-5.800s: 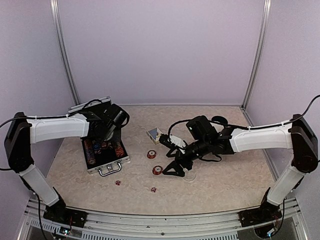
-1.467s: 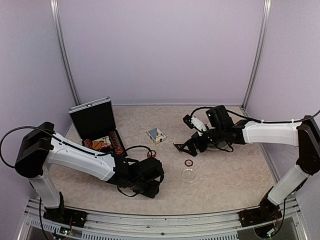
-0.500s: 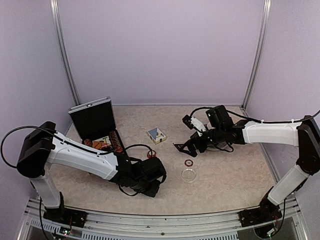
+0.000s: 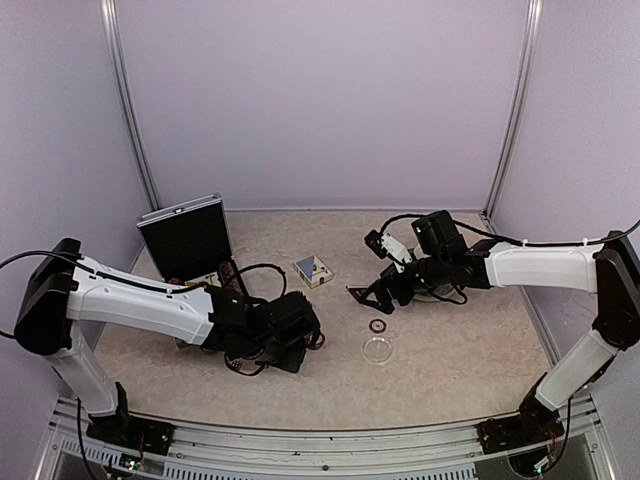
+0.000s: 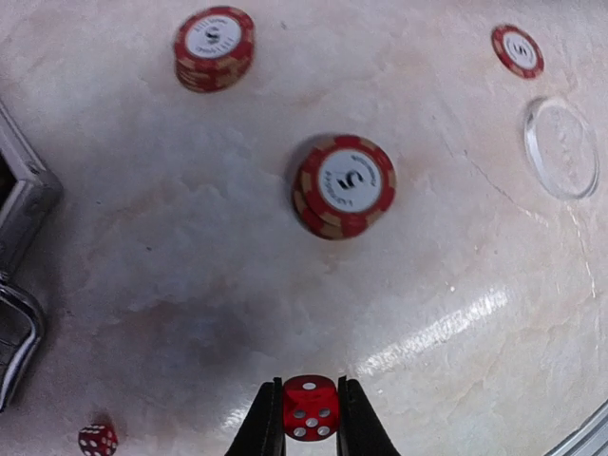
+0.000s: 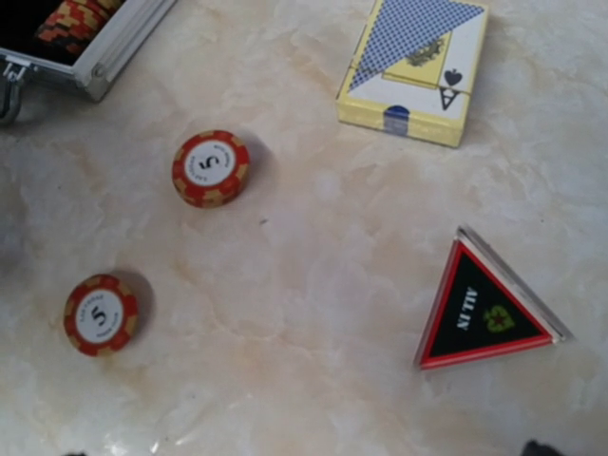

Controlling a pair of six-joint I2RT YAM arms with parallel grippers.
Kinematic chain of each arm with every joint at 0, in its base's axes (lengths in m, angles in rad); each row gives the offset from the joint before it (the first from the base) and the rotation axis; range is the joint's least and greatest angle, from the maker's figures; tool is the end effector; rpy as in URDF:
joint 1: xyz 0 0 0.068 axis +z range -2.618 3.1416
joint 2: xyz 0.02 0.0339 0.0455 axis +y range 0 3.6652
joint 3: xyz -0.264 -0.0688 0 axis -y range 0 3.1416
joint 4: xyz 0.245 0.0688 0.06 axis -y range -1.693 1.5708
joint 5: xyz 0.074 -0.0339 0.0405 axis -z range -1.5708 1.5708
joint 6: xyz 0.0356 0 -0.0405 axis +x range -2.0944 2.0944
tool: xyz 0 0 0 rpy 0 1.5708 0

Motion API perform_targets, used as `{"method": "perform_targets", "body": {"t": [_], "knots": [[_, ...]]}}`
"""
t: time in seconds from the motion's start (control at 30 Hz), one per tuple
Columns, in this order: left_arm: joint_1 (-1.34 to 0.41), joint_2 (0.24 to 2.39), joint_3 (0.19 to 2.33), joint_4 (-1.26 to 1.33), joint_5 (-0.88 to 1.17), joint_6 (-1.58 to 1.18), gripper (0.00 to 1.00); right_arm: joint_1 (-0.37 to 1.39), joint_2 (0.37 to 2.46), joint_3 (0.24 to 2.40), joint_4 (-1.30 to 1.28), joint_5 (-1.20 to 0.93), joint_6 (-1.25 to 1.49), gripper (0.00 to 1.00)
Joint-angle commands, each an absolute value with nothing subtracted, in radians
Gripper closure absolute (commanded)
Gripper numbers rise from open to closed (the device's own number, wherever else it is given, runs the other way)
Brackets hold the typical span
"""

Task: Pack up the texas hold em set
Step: Place the dice in the slot.

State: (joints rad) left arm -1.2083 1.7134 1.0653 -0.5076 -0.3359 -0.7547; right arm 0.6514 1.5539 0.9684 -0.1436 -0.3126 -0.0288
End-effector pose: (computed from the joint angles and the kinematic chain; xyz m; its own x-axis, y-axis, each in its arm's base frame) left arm 0.1289 -0.3067 0.1763 -0.8088 0.3088 -0.5004 0.3864 0.9206 -0.0565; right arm 0.2584 0.2108 0.2202 -0.5077 -0.4215 -0.7514 -0.7742 0.6058 0.1833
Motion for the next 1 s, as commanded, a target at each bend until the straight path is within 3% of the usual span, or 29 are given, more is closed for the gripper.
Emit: {"method": "perform_targets", "body": {"t": [0.0,0.4,0.97], "knots": [[-1.141,1.614,1.020,-0.538,-0.445,-0.783,0.89,0.647,1.545,0.958,-0.126,-0.320,-0.035,0.01],[-0.898,1.419,0.804,-0.379,-0.597,-0.828,0.89,0.647,1.547,0.954,-0.110,-0.351,-0.038,0.01],[-0.699,1.485,0.769,-0.225,-0.638,-0.780,0.88,0.647,1.506,0.926,-0.079,-0.407,-0.028,0.01]]}}
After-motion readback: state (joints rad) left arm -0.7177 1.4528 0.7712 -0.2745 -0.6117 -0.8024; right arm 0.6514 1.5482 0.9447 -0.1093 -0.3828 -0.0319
